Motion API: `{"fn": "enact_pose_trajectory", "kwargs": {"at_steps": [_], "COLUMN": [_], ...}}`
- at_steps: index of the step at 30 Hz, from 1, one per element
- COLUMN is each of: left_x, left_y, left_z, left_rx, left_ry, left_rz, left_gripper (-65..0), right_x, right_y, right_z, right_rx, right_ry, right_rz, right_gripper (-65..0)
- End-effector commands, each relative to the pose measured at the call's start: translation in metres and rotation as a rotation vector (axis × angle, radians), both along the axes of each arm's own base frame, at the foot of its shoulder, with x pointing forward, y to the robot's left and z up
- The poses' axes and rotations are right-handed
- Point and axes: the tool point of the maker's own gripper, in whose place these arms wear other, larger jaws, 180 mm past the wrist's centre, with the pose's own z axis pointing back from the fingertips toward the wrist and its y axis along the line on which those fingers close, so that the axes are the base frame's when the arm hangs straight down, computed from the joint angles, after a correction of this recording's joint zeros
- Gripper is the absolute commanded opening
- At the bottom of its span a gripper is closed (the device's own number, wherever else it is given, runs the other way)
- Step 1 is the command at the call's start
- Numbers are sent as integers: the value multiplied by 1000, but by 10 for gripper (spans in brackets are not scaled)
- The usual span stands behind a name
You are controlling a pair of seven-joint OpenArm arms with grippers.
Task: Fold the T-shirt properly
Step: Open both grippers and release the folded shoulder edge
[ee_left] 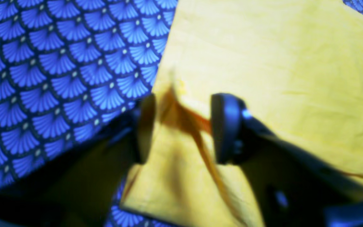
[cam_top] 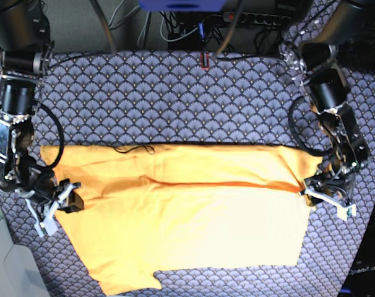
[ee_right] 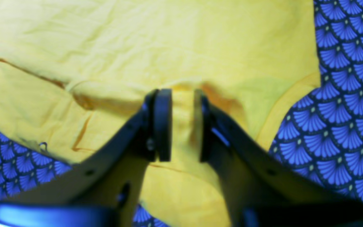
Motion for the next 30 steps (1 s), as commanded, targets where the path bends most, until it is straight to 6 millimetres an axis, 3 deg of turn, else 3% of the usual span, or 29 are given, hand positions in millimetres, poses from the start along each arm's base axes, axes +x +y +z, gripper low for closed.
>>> {"fn": "enact_pose_trajectory", "kwargs": {"at_steps": [1,6,8,10,19,30], "left_x": [8,2,-4,-18,-66,-61], "left_y": [8,10,13,16,18,17], "left_z": [22,37,42,36,-12,-17], "left_rx": [21,67,89,110,125,112], "left_ry": [-63,-103,-113,-99,14,-18], "left_rz": [4,4,9,13,5,20], "left_gripper": [-256,-182,-181,-181,-181,-182], "right_x": [11,10,8,-2,-38,-43], "right_y": [-6,-6,-7,-20,-62,-66], "right_z": [22,22,20,13,-16,-20], "right_rx": [8,9,9,-2,-3,1], "right_ry": [-65,-62,-58,-33,39,47], "right_rz": [-8,-9,-9,-34,-137,-152], "right_gripper": [-448,-325,-322,-322,-319,-319]}}
